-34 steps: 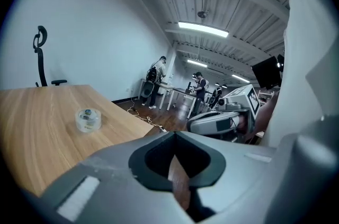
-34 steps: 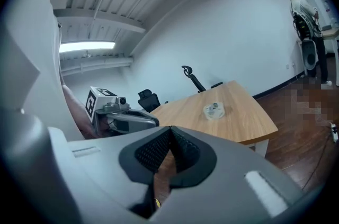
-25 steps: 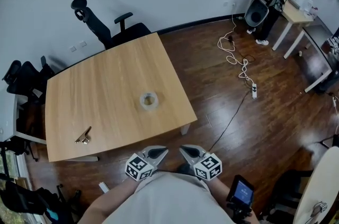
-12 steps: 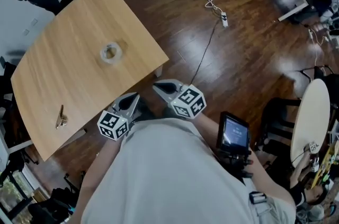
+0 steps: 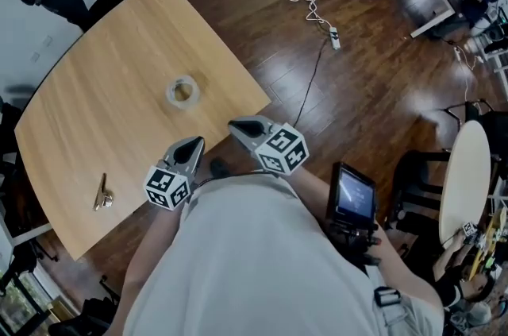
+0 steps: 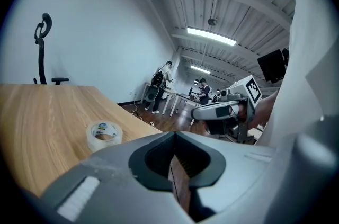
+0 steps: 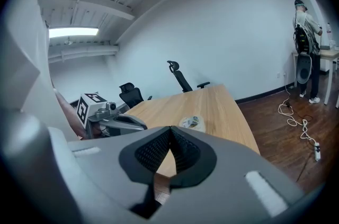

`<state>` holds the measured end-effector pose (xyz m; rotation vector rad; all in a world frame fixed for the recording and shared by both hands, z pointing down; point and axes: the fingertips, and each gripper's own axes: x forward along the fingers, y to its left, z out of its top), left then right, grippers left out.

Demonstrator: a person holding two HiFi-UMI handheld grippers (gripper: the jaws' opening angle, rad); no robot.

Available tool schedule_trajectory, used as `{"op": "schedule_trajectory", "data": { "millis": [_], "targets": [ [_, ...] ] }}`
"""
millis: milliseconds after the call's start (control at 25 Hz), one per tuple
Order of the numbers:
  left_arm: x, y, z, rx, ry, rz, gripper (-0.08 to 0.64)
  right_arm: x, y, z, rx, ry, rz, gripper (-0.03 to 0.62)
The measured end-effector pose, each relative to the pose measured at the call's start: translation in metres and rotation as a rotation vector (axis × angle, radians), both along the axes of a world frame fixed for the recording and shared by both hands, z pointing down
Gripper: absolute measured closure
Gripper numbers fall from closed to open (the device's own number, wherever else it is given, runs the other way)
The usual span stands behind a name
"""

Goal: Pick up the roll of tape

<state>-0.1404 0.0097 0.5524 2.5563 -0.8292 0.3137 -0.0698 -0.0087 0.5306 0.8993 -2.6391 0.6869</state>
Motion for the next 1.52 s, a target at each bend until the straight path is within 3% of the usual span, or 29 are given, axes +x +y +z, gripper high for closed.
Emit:
{"op": "schedule_trajectory", "data": {
  "millis": [440,760,960,1240,1400,1520],
  "targets": [
    [-0.031,-0.030,0.013,-0.031,0.003,0.034,0.555,-0.029,-0.027,0.014,-0.053,0.022,0.036,0.586],
    [-0.022,-0.053,0.022,-0.053,-0.018,0.015,0.555,-0.026,-0.050,0.027,-0.098,0.012,-0.004,0.586],
    [-0.021,-0.072,0.027,-0.062,-0.104,-0.031,0.554,-0.030,-0.074,0.030,-0.116,-0.009,-0.062,0.586],
    [0.003,-0.101,0.035,-0.079,-0.198,-0.087,0.551,-0.007,-0.096,0.033,-0.144,-0.050,-0.131,0.586],
    [0.009,-0.110,0.042,-0.118,-0.227,-0.111,0.552,0.007,-0.110,0.034,-0.155,-0.069,-0.143,0.586],
    [0.008,-0.119,0.056,-0.155,-0.288,-0.140,0.548,0.017,-0.125,0.040,-0.165,-0.080,-0.162,0.586]
  ]
}}
